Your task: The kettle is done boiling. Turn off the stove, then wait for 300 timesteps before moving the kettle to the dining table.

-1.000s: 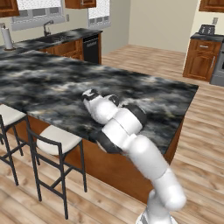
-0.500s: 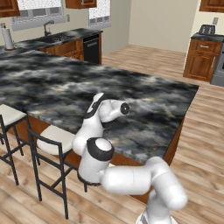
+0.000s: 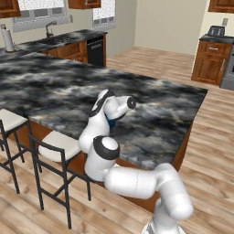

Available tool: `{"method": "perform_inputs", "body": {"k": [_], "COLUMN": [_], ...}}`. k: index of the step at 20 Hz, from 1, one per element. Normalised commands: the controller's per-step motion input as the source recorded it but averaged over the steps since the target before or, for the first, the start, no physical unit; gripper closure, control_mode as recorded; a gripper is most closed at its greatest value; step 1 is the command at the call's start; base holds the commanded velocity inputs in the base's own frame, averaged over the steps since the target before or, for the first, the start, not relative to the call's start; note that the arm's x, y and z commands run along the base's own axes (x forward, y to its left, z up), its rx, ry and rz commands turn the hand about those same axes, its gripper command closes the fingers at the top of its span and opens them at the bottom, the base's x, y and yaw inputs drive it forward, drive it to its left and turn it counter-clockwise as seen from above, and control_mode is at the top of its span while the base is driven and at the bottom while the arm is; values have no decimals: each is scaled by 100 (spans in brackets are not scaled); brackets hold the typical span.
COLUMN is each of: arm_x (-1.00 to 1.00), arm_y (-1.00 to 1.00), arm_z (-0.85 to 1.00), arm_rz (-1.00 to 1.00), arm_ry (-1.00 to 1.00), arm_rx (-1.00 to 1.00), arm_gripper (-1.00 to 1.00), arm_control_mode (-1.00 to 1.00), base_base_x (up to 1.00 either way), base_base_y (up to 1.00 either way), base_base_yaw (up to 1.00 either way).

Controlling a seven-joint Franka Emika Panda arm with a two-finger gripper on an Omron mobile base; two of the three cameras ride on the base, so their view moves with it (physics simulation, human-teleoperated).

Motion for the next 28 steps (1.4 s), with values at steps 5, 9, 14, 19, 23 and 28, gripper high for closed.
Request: {"method": "perform_inputs", "body": {"k": [5, 9, 14, 19, 23, 28], "arm_x": [17, 9, 0, 0, 0, -3], "arm_y": [8, 7, 7, 9, 12, 13], "arm_z": [10, 21, 33, 34, 36, 34], "arm_rz": [5, 5, 5, 4, 3, 2], "arm_ry": [6, 3, 0, 0, 0, 0], "arm_rx": [0, 0, -1, -3, -4, -4], "arm_gripper": [-100, -100, -100, -100, -100, -100], "arm_control_mode": [-100, -100, -100, -100, -100, -100], "base_base_x": [0, 0, 0, 0, 0, 0], "base_base_y": [0, 0, 0, 0, 0, 0], "base_base_yaw": [0, 0, 0, 0, 0, 0]}}
